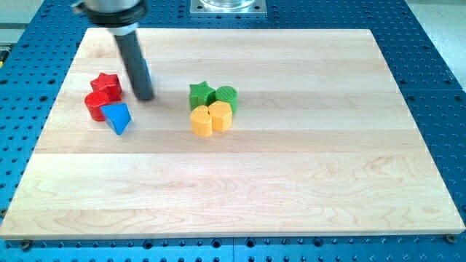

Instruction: Adjust the blue blocks and red blocks in vertical line

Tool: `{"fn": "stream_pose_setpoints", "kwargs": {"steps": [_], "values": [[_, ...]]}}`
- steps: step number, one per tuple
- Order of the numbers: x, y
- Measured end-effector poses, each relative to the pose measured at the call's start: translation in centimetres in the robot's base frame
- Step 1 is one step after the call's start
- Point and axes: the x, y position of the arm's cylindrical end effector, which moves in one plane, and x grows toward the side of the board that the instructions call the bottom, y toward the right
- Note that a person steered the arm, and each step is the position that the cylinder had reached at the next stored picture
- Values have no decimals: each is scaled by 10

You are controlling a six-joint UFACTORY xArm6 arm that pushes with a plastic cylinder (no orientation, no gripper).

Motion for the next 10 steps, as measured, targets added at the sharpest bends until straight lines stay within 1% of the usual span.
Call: {"fn": "stream_pose_setpoints", "kwargs": {"steps": [1, 2, 3, 4, 5, 6, 7, 8, 9, 10], "values": [[-18, 4], [-18, -28], [-21, -28], [-60, 2], [-64, -45], [-56, -66], [-78, -77], [-51, -170], [-30, -141], [-34, -87]]}}
